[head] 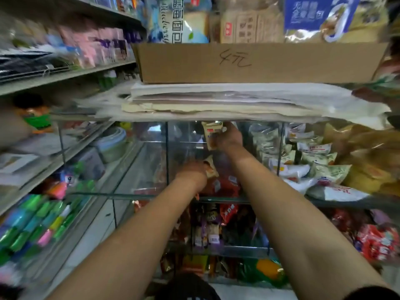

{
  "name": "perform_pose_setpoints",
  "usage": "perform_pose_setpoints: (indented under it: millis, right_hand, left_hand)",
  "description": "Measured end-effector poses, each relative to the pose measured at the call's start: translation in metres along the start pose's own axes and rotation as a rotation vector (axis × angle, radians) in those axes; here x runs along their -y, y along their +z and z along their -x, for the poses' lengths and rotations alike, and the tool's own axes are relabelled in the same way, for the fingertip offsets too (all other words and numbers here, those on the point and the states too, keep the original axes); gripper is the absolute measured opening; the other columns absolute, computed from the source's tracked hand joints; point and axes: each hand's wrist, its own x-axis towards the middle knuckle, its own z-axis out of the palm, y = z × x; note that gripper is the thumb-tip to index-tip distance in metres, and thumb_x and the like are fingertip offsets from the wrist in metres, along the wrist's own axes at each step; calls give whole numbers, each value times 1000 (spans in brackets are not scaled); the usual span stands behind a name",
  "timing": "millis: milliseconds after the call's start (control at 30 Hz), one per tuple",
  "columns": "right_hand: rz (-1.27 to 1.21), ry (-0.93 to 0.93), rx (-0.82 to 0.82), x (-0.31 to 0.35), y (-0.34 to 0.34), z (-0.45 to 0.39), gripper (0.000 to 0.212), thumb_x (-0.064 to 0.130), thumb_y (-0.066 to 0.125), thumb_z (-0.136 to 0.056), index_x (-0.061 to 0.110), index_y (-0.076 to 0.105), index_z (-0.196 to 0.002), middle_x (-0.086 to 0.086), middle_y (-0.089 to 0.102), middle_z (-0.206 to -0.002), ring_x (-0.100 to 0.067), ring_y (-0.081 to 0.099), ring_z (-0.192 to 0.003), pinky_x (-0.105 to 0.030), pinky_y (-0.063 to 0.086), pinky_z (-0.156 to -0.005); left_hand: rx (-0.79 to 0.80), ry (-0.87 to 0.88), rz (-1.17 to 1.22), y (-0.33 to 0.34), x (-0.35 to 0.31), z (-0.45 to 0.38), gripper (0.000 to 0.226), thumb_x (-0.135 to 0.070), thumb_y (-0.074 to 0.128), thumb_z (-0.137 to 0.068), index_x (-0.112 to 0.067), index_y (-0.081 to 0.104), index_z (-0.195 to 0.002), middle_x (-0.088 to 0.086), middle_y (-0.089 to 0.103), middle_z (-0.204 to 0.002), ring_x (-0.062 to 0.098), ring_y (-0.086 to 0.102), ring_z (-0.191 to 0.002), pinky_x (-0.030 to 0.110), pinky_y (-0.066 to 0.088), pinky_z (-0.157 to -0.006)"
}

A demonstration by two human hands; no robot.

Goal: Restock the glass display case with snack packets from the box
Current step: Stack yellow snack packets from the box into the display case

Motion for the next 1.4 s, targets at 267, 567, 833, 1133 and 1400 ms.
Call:
perform_pose_setpoints:
  millis: [267,567,833,1133,1400]
  right_hand:
    - [-74,136,195,0,55,-72,51,15,81,-72,11,62,-119,1,67,-97,-14,65,-84,-15,50,-60]
    - [-34,1,132,-21,81,-83,56,15,72,-78,13,45,-126,-8,64,-108,-20,63,-92,-25,54,-81]
    - [227,-164,409,-26,88,-70,29,6,54,-92,24,63,-112,-16,54,-134,-28,48,-126,-19,40,-95]
    - [263,-226,398,-24,91,-60,38,8,52,-91,10,61,-128,-14,56,-133,-27,49,-125,-26,38,-99]
    - [248,-201,423,-31,92,-68,45,0,53,-90,9,52,-134,-10,55,-129,-21,52,-119,-18,42,-87]
  left_hand:
    - [-36,9,94,6,2,-15,57,-22,55,-91,-13,34,-144,15,40,-144,31,45,-128,39,42,-104]
    - [-38,-21,125,10,5,-23,44,-21,56,-92,-5,51,-133,15,46,-140,28,48,-126,33,42,-100]
    - [-45,20,113,4,4,-10,45,-33,57,-91,-7,57,-128,13,55,-130,26,56,-115,29,46,-88]
    - [-10,17,96,8,4,-8,46,-32,61,-89,-7,57,-127,12,57,-129,25,58,-112,30,47,-86]
    - [-17,26,118,17,7,-13,70,-42,76,-75,-10,51,-132,9,52,-131,24,55,-115,29,46,-84]
